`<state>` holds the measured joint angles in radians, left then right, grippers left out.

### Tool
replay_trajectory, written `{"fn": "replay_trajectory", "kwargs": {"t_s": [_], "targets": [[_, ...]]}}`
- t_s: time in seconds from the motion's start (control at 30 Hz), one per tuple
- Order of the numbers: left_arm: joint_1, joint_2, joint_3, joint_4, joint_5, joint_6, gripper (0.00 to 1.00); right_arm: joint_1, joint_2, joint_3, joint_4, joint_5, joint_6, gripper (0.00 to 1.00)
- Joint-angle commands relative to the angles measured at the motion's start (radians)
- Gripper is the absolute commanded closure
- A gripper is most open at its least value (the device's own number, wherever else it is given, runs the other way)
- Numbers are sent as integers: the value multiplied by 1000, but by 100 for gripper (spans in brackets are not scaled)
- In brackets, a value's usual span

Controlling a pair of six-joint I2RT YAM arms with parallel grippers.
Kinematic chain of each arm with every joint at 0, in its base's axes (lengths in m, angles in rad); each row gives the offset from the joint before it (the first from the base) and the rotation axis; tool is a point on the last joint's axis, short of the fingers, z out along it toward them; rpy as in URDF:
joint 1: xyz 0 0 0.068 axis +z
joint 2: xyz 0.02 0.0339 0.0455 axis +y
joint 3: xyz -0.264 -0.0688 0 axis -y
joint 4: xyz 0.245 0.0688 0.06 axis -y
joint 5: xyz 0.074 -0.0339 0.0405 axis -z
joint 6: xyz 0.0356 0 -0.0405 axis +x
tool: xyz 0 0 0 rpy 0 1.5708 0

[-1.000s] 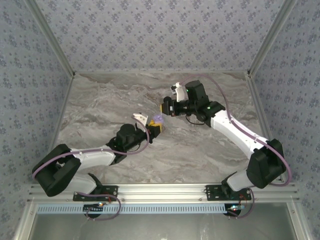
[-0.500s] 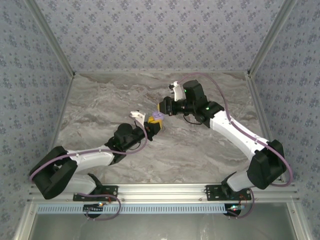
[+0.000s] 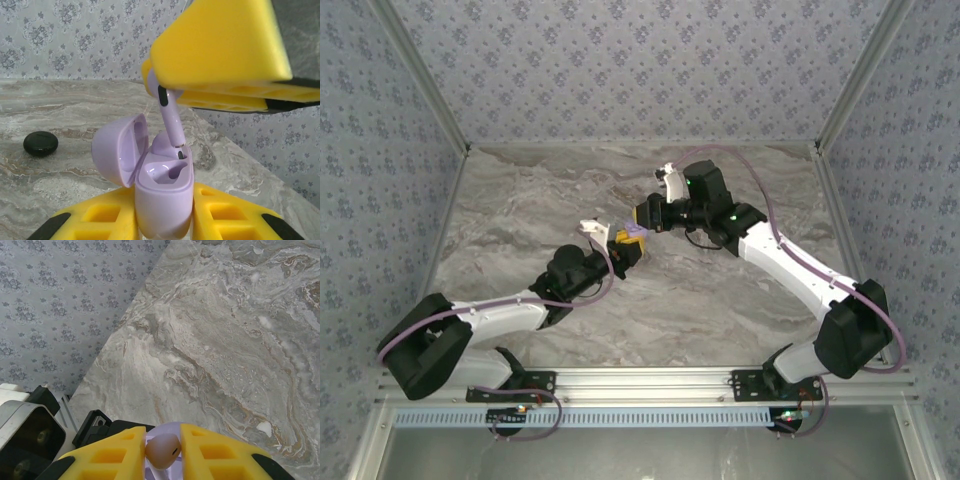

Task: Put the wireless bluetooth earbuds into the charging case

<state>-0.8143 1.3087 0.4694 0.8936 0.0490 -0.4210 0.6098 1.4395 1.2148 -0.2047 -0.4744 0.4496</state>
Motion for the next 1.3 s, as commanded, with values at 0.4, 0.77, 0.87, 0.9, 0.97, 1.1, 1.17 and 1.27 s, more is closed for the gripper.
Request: {"fn": "replay_trajectory", "kwargs": {"t_s": [0.4,0.77,0.87,0.9,0.97,1.1,1.17,1.27], "targets": [[-9,-38,52,-2,-38,-27,73,22,1,34,4,7,-12,76],[-8,-50,44,-4,-39,-28,73,34,13,31,-8,33,-22,76],[-9,-51,44,-5,-32,-27,73,34,15,31,-9,45,-21,76],[-9,-52,43,-5,-31,-27,73,34,16,31,-9,48,-20,76],[-8,-52,41,-5,-32,-28,73,34,15,31,-10,50,-20,76],[-9,-51,43,-7,-32,-28,73,36,16,30,-9,49,-19,76],[-9,-48,46,-12,-32,-30,73,36,16,32,-5,47,-17,76],[-9,-46,43,-5,-38,-35,73,38,15,35,-9,42,-19,76]]}}
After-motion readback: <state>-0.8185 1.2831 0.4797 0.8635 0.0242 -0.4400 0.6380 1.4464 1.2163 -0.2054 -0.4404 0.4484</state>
